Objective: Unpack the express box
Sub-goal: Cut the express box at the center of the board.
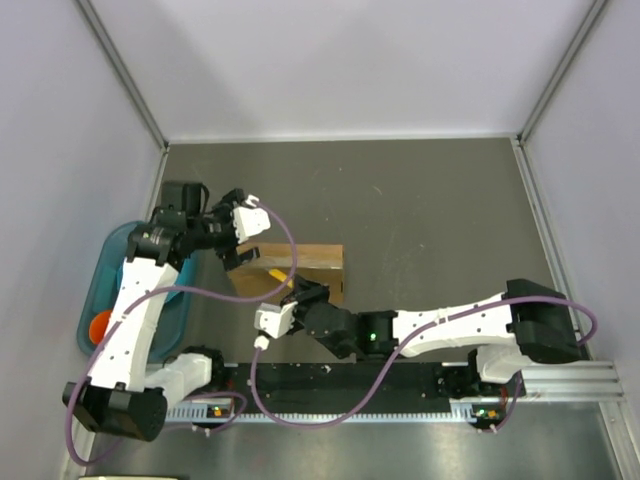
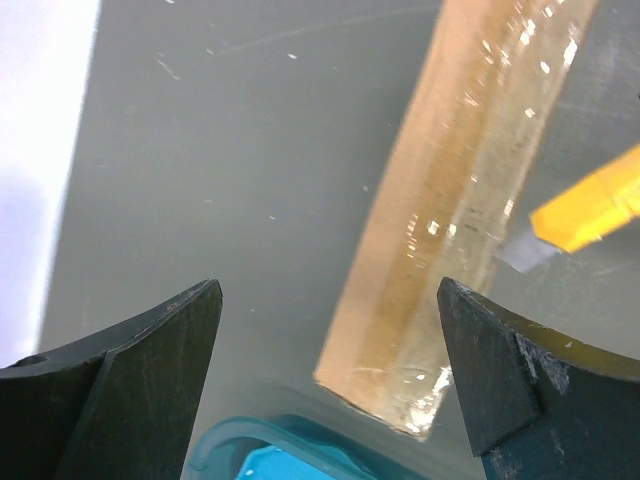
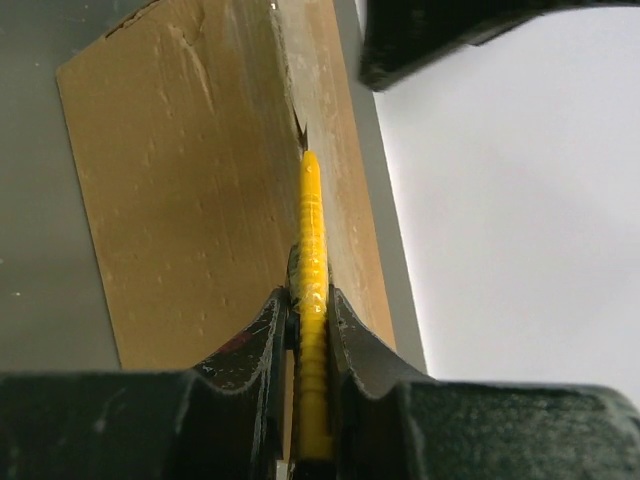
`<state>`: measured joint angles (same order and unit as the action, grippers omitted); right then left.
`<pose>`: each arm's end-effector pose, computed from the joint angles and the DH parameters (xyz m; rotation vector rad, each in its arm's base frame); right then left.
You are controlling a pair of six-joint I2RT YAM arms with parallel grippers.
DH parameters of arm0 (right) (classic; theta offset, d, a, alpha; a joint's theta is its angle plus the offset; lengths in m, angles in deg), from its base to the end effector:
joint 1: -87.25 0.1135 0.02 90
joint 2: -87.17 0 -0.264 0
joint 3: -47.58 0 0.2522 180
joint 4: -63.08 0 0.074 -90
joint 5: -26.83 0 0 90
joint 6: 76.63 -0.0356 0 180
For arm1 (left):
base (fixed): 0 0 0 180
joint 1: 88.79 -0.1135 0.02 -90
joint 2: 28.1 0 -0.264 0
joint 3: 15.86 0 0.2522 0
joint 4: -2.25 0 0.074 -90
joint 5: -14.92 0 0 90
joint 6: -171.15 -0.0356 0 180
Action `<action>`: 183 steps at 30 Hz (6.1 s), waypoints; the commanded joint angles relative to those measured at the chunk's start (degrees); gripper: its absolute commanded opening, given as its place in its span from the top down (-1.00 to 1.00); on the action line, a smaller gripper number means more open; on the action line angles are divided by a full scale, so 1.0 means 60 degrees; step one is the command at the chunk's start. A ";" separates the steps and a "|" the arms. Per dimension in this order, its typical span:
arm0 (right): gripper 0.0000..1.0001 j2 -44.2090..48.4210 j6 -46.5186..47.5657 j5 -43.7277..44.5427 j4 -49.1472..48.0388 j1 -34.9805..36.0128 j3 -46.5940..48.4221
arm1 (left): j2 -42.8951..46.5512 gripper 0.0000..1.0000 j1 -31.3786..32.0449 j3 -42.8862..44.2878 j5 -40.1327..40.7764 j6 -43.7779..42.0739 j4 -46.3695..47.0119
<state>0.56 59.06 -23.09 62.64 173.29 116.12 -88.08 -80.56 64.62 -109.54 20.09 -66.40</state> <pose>0.0464 0.3382 0.2681 -1.4032 1.1393 -0.1573 0.1882 -0.0476 0.3534 1.4835 1.6823 -0.2398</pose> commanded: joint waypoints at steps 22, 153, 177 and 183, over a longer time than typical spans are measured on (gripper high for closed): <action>1.00 -0.0039 0.0091 0.0820 -0.0812 0.0250 0.0668 | 0.0901 -0.94 -0.0024 -0.0396 -0.0732 -0.1836 -0.1092; 1.00 0.2043 -0.5112 -0.6445 0.6863 -0.2343 0.4709 | 0.0286 -0.93 0.0561 0.3118 -0.5434 -0.3711 -0.5440; 1.00 0.1222 -0.4260 -0.6502 0.6426 -0.2372 0.6250 | -0.1076 1.00 0.0972 0.3470 -0.4686 -0.3155 -0.5295; 0.47 0.1733 -0.5429 -0.7249 0.4116 -0.2738 0.5083 | -0.1179 1.00 0.0958 0.3397 -0.5448 -0.0185 -0.3249</action>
<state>7.38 32.72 -60.64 106.18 158.14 149.30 -94.16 -75.14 84.29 -138.15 6.72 -89.61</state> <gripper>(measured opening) 0.177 0.060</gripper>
